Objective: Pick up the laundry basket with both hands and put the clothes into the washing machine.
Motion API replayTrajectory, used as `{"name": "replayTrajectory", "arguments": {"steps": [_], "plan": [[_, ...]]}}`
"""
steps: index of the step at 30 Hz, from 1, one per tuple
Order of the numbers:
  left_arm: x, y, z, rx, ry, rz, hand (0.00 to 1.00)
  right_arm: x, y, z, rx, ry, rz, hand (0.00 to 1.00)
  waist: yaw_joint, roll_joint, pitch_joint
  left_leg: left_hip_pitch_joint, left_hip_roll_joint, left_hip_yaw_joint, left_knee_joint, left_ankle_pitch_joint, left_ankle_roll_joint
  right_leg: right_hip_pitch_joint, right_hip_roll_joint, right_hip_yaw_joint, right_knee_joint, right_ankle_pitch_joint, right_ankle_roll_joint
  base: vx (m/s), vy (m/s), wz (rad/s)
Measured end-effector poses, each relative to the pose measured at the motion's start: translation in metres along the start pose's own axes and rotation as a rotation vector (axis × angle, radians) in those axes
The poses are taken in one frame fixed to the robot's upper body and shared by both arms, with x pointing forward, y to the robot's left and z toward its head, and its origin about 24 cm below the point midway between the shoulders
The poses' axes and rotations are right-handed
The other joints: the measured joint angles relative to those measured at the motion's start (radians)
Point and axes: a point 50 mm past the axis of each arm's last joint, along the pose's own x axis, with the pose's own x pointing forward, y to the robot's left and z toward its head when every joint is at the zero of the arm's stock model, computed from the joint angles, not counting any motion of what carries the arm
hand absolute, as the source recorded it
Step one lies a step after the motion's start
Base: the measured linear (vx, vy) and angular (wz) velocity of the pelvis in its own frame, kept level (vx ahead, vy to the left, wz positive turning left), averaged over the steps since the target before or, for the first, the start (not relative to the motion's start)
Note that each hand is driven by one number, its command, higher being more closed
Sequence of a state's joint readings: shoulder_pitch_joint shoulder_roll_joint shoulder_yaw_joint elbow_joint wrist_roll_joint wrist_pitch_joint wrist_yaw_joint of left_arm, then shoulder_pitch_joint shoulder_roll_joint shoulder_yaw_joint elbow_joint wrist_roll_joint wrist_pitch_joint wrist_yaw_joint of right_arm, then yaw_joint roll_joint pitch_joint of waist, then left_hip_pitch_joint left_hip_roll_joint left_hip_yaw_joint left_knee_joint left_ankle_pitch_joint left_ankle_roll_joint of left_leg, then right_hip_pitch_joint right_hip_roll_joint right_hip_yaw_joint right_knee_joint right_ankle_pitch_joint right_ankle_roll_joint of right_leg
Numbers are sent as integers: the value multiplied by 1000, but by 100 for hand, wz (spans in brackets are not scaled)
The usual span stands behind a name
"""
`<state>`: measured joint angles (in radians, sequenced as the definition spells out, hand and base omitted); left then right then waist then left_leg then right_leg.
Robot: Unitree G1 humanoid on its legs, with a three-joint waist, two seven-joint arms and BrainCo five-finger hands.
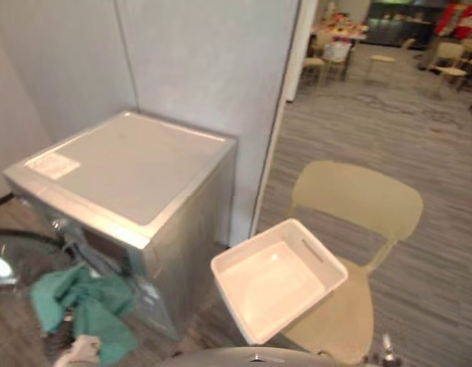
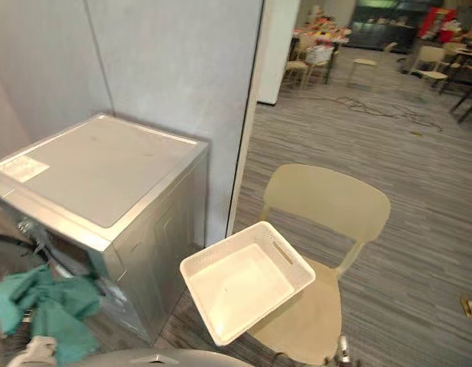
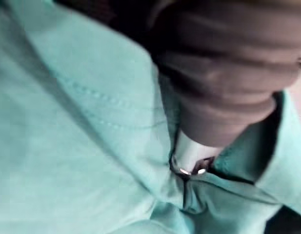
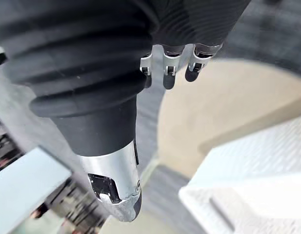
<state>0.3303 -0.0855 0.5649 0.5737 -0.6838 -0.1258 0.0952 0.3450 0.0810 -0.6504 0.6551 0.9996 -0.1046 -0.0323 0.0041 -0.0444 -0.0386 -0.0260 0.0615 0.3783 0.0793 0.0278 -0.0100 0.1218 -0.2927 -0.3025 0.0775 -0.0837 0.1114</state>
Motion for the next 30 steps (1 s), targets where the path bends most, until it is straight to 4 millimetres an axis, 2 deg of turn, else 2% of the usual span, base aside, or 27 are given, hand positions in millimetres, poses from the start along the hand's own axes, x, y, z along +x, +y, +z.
{"name": "replayTrajectory", "arguments": {"steps": [1, 3, 6, 8, 10, 14, 17, 18, 19, 20, 21, 22, 23, 24, 25, 26, 27, 28, 29, 30], "plan": [[1, 12, -19, -4, 87, 70, 100, 0, -16, -14, -45, 68, -73, 0, -2, 6, -4, 20, -13, 4, -48, 11, -5, -2, -1, 13, -7, -8, -13, 17, 4, -9], [-4, 24, -47, 18, 215, 137, 100, -3, -34, -33, -55, 150, -178, 0, -10, 5, -3, 50, -37, 2, -129, 25, -18, -6, -1, 18, -23, -9, -14, 17, 38, 6], [-10, 38, -61, 93, 303, 175, 100, -13, -60, -47, -104, 242, -290, 0, -19, 7, 21, 77, -45, -18, -166, 39, -27, 5, 6, 25, -24, -10, -14, 31, 11, 6], [-13, 48, -63, 120, 327, 199, 100, -14, -63, -47, -146, 257, -298, 0, -17, 6, 30, 98, -42, -20, -166, 39, -27, 19, 13, 40, -24, -10, -13, 13, -10, -18], [-15, 53, -66, 157, 356, 194, 100, -9, -55, -47, -196, 261, -264, 0, -17, 13, 32, 113, -33, -22, -166, 38, -27, 27, 22, 45, -22, -10, -13, 17, -17, -17], [-14, 54, -64, 184, 359, 184, 100, -4, -39, -51, -284, 288, -199, 0, -15, 11, 36, 93, -10, -59, -161, 44, -36, 37, 55, 31, -34, -9, -14, 17, -61, 15], [-8, 45, -61, 182, 346, 149, 100, 3, -22, -53, -348, 296, -136, 0, -7, 14, 72, 67, 4, -129, -159, 66, -51, 52, 80, -42, -47, -1, -13, 28, -81, 60], [-7, 40, -62, 174, 347, 138, 100, 8, -10, -51, -382, 284, -97, 0, 2, 31, 96, 54, 9, -164, -158, 105, -50, 51, 84, -75, -25, 6, 6, 12, -73, 71], [-8, 36, -66, 162, 353, 133, 100, 13, 4, -49, -408, 267, -52, 0, 6, 35, 123, 38, 12, -198, -158, 129, -59, 45, 83, -108, 3, -5, 19, 0, -93, 73], [-9, 35, -67, 155, 355, 132, 100, 16, 12, -47, -410, 253, -28, 0, 7, 50, 130, 27, 14, -218, -158, 140, -59, 39, 84, -126, 20, -10, 25, -35, -104, 78], [-10, 31, -71, 134, 358, 130, 100, 21, 30, -45, -409, 234, 15, 0, 8, 64, 135, -7, 22, -248, -158, 177, -70, 6, 81, -162, 68, -23, 21, -73, -79, 76], [-9, 24, -72, 121, 354, 118, 100, 25, 48, -43, -398, 213, 61, 0, 5, 60, 155, -46, 19, -286, -157, 223, -128, -21, 58, -204, 90, -26, 9, -73, -39, 72], [-6, 18, -71, 110, 352, 108, 100, 25, 57, -48, -383, 214, 83, 0, 8, 41, 178, -75, 19, -272, -70, 172, -109, -22, 38, -226, 88, -24, 10, -61, -5, 57], [-6, 18, -72, 95, 361, 124, 100, 26, 69, -45, -371, 185, 115, 0, 8, 35, 192, -133, 47, -214, 208, 1, -35, -18, 10, -252, 102, -19, 11, -19, 18, 42], [-7, 25, -71, 87, 358, 154, 100, 28, 69, -41, -372, 172, 114, 0, 4, 40, 189, -123, 101, -183, 381, -88, -28, -1, -7, -284, 117, -15, 10, -15, 32, 42], [-7, 27, -70, 89, 356, 162, 100, 28, 67, -40, -375, 171, 108, 0, -3, 45, 187, -109, 134, -182, 433, -113, -37, 11, -10, -298, 119, -15, 10, -9, 111, 57], [-5, 26, -68, 93, 349, 161, 100, 29, 65, -38, -379, 169, 98, 0, -18, 54, 187, -85, 209, -184, 481, -133, -49, 35, -11, -335, 124, -14, 11, 35, 187, 87], [-3, 22, -67, 101, 346, 149, 100, 29, 60, -35, -367, 165, 78, 0, -28, 64, 181, -69, 278, -184, 456, -126, -52, 39, -16, -370, 147, -13, 13, 103, 292, 120], [-1, 15, -65, 103, 336, 128, 100, 30, 51, -33, -354, 167, 42, 0, -32, 72, 176, -51, 309, -184, 366, -58, -33, 41, -24, -401, 171, -12, 14, 144, 288, 114], [1, 10, -64, 112, 326, 111, 100, 30, 45, -31, -349, 171, 16, 0, -30, 78, 171, -25, 291, -200, 303, -65, -71, 39, -43, -422, 208, -13, 15, 151, 360, 133]]}}
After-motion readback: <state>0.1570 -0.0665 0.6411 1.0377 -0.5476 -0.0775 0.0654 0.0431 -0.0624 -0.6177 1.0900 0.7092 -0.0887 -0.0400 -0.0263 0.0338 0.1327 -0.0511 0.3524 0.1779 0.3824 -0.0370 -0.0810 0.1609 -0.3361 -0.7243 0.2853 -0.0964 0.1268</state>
